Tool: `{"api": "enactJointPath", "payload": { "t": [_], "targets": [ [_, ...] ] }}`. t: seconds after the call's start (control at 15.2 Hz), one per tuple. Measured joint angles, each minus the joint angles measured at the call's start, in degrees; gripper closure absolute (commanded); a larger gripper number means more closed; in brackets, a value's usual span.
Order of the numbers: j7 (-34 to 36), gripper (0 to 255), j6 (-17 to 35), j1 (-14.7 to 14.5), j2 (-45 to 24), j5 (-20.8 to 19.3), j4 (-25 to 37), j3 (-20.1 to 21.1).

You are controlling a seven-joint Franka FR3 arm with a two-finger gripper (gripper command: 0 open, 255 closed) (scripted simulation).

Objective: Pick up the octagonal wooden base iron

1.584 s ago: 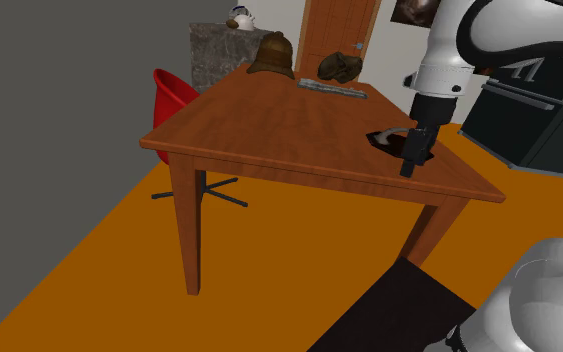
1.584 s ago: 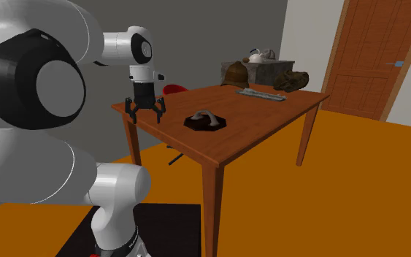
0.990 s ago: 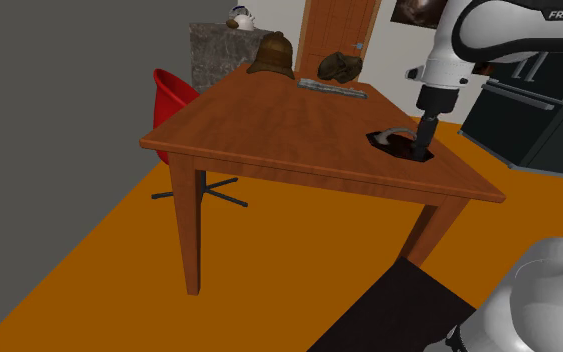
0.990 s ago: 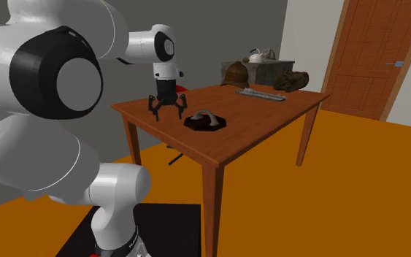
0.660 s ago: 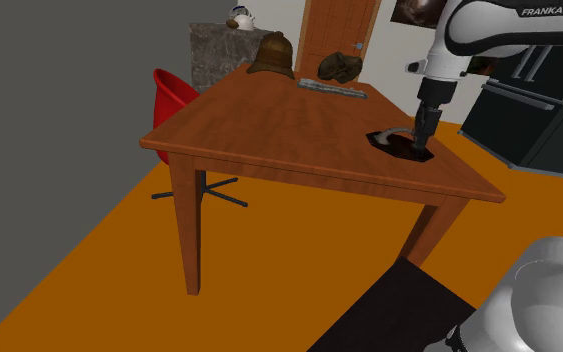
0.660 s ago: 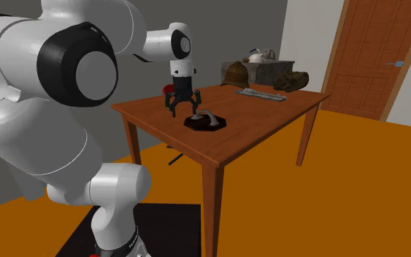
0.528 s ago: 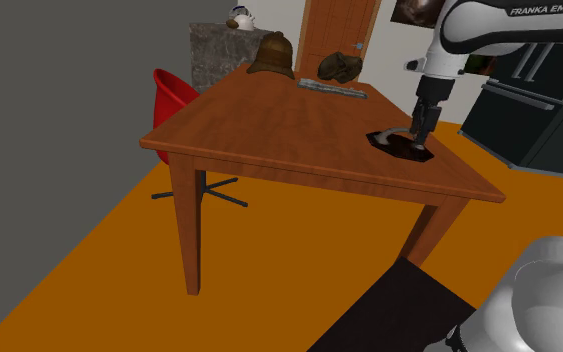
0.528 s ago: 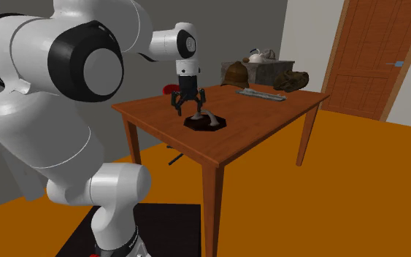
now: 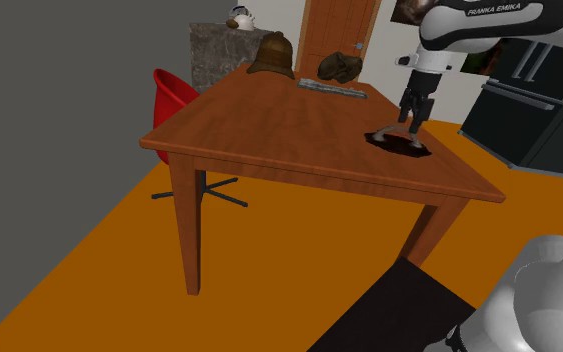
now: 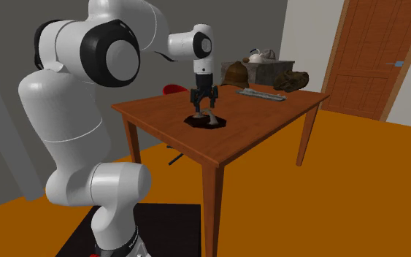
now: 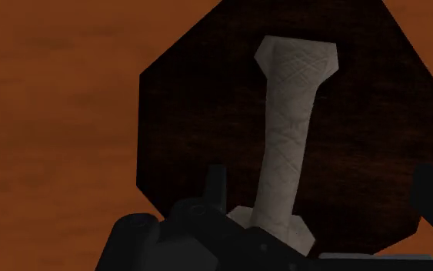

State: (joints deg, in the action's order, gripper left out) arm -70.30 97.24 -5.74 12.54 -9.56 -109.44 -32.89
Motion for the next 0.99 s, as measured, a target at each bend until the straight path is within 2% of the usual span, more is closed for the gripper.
{"api": "enactJointPath", "payload": {
  "t": [0.46, 0.53, 0.99],
  "targets": [
    [-0.5, 0, 4.7, 0.1, -0.4, 0.0, -4.3, -0.5],
    [-0.5, 255, 4.9, 0.1, -0.5, 0.0, -4.4, -0.6],
    [-0.5, 255, 5.0, 0.1, -0.5, 0.0, -4.4, -0.6]
  ]
}}
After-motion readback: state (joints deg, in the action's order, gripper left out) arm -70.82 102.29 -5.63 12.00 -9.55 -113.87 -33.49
